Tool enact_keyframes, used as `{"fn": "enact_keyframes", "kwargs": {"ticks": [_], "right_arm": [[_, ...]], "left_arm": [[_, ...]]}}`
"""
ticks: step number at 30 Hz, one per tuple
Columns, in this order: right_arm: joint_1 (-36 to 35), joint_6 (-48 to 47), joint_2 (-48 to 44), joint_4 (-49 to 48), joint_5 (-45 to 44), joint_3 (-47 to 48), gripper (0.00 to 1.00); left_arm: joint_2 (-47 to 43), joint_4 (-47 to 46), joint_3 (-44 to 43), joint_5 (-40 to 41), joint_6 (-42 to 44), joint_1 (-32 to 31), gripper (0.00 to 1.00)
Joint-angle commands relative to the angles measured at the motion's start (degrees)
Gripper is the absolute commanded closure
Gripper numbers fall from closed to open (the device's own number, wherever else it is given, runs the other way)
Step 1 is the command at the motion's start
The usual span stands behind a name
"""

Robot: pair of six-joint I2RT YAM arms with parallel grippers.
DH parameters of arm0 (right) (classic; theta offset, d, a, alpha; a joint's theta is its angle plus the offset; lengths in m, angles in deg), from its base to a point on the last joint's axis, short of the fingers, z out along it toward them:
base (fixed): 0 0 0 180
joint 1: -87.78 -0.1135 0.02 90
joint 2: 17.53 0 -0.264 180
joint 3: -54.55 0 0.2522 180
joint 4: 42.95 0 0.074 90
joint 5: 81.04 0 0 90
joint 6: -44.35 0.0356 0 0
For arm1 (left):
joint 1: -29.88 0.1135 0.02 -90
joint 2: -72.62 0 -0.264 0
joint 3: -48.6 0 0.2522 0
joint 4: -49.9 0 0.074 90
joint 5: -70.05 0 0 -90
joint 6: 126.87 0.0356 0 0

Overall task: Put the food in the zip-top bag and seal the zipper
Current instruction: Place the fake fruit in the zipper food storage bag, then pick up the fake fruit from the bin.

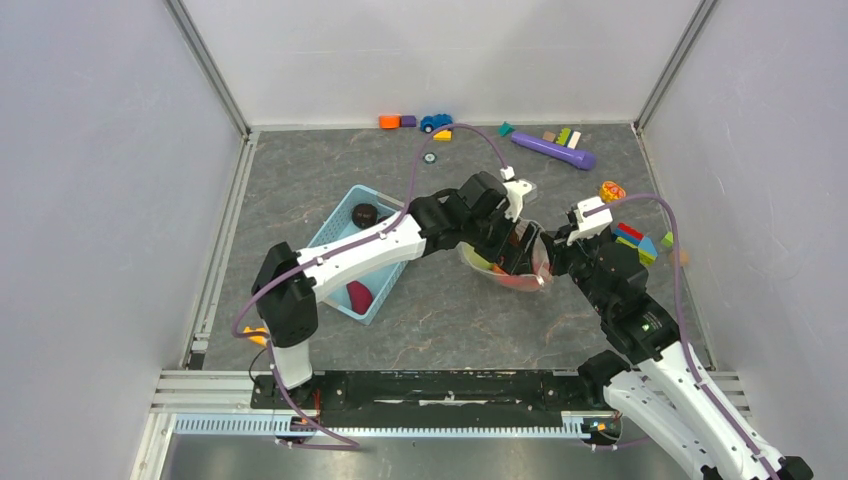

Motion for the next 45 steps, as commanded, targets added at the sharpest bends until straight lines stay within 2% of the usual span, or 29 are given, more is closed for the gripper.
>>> {"fn": "enact_keyframes", "kwargs": {"ticks": [1,8,16,28,32,41,45], "right_arm": [[-0.1,-0.6,-0.5,-1.7,-0.1,0.0,1.00],[-0.1,-0.4,-1.0,-1.7,0.0,-0.2,1.00],[-0.1,-0.5,-1.1,-1.3,-0.1,-0.2,1.00],[-0.1,-0.2,-0.7,-1.2,-2.0,-0.8,1.00],[-0.1,-0.3,-0.4,-2.5,-1.9,-1.1,1.00],[-0.1,-1.2,0.1,-5.7,0.2,-1.9,1.00],[-0.1,-2.0,0.2,-6.8,0.3,-2.1,1.00]], "left_arm": [[-3.6,0.0,-1.6,-1.7,1.8,-0.8,0.00],[-10.3,-1.8,2.3,1.2,2.0,-0.7,0.00],[-18.2,-2.0,8.4,16.3,-1.3,-0.6,0.00],[-30.7,0.3,19.5,28.3,-5.6,1.1,0.00],[-34.1,1.9,22.9,30.2,-7.4,4.2,0.00],[-41.5,3.2,30.2,29.9,-9.3,15.7,0.00],[-43.5,1.0,33.1,29.7,-9.2,19.7,0.00]]}}
